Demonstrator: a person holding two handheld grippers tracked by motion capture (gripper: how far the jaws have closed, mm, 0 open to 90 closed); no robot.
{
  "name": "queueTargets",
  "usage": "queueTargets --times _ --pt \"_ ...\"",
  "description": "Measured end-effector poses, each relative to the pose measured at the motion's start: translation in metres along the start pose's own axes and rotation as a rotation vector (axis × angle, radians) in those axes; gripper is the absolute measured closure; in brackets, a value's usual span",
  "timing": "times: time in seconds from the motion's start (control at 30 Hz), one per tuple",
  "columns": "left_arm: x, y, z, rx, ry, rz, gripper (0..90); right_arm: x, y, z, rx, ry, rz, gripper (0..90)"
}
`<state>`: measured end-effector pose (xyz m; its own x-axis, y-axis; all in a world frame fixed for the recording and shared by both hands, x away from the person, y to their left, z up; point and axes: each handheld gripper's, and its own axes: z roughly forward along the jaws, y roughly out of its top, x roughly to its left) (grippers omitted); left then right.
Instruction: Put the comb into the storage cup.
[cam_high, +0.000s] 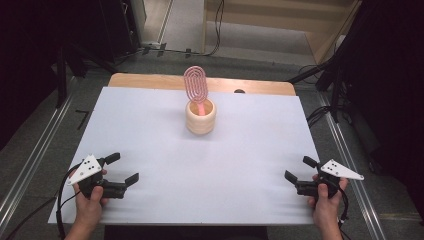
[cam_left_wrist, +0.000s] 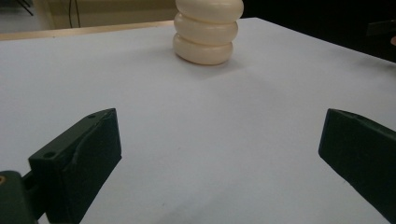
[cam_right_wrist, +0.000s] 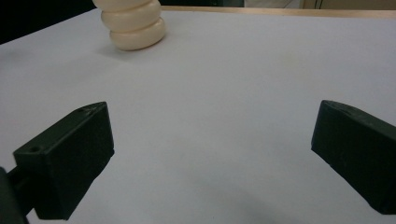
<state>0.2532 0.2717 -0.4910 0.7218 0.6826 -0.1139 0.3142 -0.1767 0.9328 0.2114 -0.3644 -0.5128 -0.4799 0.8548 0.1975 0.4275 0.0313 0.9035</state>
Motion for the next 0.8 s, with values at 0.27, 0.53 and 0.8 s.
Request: queueTargets --times 0.27,0.53,0.8 --pt "0.004 -0.002 -0.008 -0.003 0.017 -0.008 0.0 -0.009 -0.003 -0.008 -0.002 -0.029 0.012 0.0" --pt "0.002 -0.002 -0.006 0.005 0.019 0.009 0.0 -0.011 -0.006 -0.006 0.005 -0.019 0.027 0.0" --pt "0.001 -0.002 -0.005 0.006 0.020 0.009 0.0 -0.011 -0.007 -0.005 0.004 -0.014 0.035 0.0"
